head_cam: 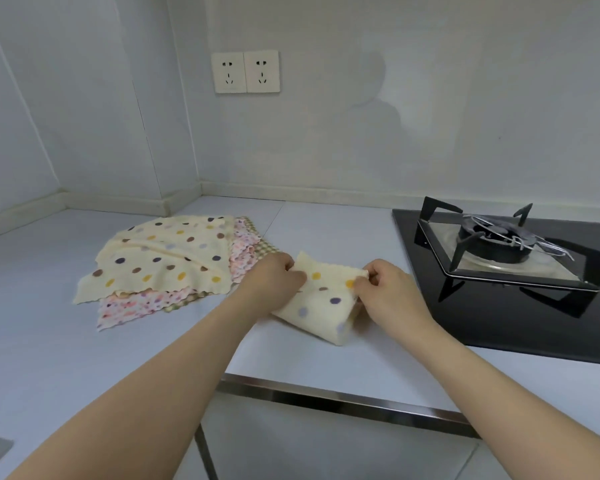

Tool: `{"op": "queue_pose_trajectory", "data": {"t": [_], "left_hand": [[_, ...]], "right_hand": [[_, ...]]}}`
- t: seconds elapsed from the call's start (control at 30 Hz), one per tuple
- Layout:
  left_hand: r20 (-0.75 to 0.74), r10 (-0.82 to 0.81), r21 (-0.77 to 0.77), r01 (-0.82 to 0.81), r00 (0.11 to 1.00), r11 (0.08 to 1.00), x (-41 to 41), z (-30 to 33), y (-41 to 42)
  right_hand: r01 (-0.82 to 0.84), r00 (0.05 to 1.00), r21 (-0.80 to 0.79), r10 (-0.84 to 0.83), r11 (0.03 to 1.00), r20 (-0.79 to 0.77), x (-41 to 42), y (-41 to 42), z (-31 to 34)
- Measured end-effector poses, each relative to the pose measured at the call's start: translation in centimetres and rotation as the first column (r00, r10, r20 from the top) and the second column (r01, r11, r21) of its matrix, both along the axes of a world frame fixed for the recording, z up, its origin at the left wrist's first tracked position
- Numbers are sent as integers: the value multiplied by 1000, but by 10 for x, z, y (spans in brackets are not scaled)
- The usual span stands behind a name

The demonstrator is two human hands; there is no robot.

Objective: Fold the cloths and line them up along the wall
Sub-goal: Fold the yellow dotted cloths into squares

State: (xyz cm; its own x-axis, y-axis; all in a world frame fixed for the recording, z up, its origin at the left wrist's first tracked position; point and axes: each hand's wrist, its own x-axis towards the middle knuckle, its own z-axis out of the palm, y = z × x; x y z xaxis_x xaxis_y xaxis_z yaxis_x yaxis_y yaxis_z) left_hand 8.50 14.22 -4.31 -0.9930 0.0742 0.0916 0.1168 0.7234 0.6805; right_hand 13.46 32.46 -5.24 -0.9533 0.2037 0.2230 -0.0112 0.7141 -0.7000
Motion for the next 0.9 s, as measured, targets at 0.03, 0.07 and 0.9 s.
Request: {"op": "queue_pose_trajectory", "data": {"t": [0.03,0.07,0.9], "left_hand": [[-30,8,-73,-11,1000,997,0,-5,3],[-59,15,-125,-22,998,992,0,-9,5],[-308,-142,-403,6,941,915,79,-12,28]], "right_hand": [[14,1000,72,-15,997,19,-2,1,-4],[18,1000,130,-21,991,22,-4,1,-7],[17,1000,378,-25,926,16,-29,18,-24]]}}
